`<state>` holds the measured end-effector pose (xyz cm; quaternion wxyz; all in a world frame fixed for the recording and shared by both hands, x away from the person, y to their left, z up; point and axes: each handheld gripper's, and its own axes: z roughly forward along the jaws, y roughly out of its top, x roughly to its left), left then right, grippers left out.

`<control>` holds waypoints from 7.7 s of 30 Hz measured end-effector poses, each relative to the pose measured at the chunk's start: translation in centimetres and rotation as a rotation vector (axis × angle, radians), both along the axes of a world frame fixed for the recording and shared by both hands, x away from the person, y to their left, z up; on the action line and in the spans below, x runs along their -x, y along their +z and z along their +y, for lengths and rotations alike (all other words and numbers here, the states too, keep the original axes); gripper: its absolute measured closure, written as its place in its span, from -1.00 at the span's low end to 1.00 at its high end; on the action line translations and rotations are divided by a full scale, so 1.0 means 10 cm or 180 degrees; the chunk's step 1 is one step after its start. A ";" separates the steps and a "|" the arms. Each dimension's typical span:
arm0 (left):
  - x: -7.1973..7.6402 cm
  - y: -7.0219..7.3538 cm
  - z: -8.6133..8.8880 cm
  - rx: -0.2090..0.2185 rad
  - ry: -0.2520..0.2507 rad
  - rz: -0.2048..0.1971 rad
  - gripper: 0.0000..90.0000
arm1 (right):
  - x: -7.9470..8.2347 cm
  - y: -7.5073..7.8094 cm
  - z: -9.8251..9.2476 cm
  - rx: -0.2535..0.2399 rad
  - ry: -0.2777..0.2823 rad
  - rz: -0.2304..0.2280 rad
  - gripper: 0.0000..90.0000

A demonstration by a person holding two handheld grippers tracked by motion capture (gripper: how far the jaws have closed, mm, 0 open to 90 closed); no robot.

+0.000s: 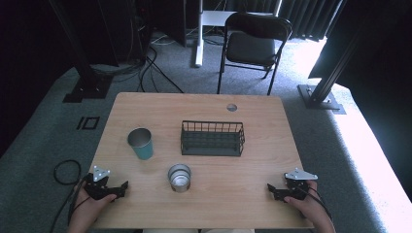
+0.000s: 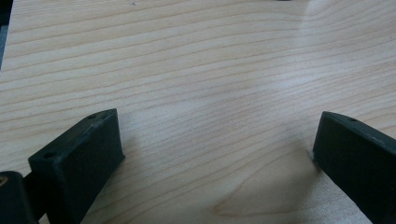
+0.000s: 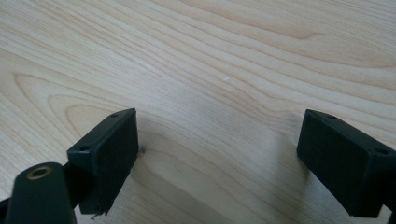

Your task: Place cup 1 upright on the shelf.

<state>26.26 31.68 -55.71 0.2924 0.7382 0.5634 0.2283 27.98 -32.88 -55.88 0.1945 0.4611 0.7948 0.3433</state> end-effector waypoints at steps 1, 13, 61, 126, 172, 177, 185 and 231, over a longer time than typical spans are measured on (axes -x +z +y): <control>0.00 0.00 0.00 0.0000 0.0000 0.0000 -0.95 | 0.00 0.00 0.00 -0.0002 0.0001 -0.0001 -0.73; 0.00 0.00 0.00 0.0001 -0.0001 0.0002 -0.95 | -0.01 0.00 0.00 0.0003 0.0013 0.0002 -0.74; 0.00 0.00 0.00 0.0001 -0.0001 0.0000 -0.95 | -0.28 0.13 1.00 -0.0102 0.0803 -0.0095 -0.70; 0.00 0.00 0.00 0.0002 0.0000 0.0000 -0.95 | -0.26 0.28 2.55 -0.0569 0.2205 -0.0413 -0.71; 0.00 0.00 0.00 0.0007 0.0003 -0.0004 -0.95 | -0.29 0.36 2.93 -0.0680 0.2083 -0.0496 -0.60; 0.00 0.00 0.00 0.0008 0.0003 -0.0004 -0.95 | -0.28 0.42 2.92 -0.0726 0.2064 -0.0507 -0.60; 0.00 0.00 0.00 0.0009 0.0004 -0.0004 -0.95 | -0.29 0.58 2.88 -0.0830 0.1995 -0.0578 -0.60; 0.00 0.00 0.00 0.0003 0.0001 0.0004 -0.95 | -0.60 1.48 2.31 -0.0874 0.0903 -0.1200 -0.60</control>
